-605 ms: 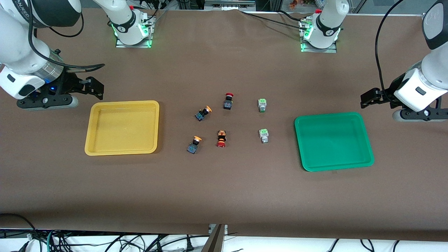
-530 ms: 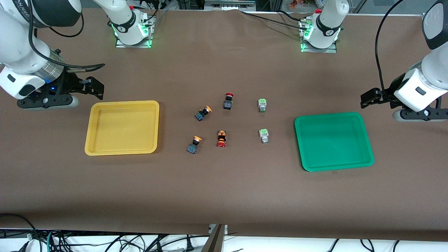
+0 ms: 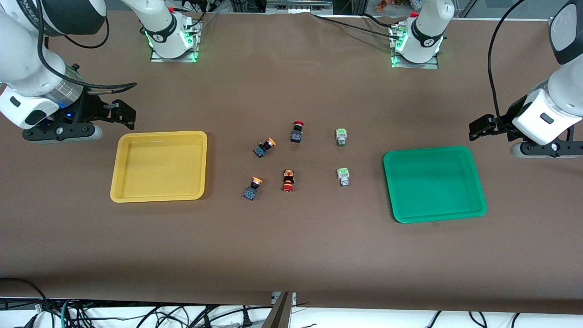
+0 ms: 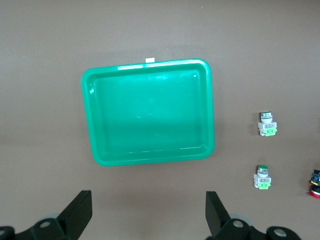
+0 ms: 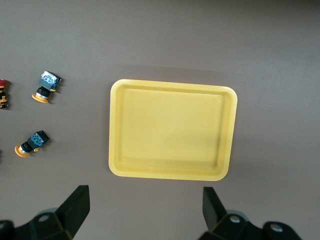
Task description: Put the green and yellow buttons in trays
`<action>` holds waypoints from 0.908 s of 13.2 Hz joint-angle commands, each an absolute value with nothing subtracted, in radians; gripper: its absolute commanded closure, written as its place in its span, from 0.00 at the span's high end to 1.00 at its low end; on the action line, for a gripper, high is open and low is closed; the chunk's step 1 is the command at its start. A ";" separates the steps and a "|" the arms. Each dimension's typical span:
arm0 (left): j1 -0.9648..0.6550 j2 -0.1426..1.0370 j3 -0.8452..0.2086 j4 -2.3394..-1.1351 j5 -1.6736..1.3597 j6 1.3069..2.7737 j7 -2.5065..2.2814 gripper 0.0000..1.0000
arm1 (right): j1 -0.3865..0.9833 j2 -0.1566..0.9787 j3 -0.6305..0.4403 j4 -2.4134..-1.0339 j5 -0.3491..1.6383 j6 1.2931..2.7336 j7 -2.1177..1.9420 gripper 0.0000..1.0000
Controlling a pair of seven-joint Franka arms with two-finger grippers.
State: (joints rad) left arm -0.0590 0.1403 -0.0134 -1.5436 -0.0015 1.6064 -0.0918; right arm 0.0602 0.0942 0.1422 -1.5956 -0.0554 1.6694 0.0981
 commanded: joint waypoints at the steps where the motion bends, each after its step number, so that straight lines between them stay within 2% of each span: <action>1: -0.077 0.149 -0.044 -1.562 -0.008 1.620 -0.089 1.00 | 0.061 0.100 0.144 -1.572 -0.048 1.654 0.101 1.00; 7: -0.116 0.238 -0.186 -1.646 -0.015 1.785 -0.302 1.00 | 0.061 0.100 0.144 -1.572 -0.046 1.660 0.101 1.00; 12: -0.176 0.302 -0.251 -1.863 -0.002 2.102 -0.458 1.00 | 0.048 0.100 0.137 -1.572 0.021 1.660 0.098 1.00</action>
State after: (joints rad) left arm -0.1597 0.3088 -0.2363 -1.7696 -0.0062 1.9969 -0.3947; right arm 0.0584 0.0942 0.1394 -1.5935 -0.0137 1.6706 0.0997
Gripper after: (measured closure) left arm 0.000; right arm 0.000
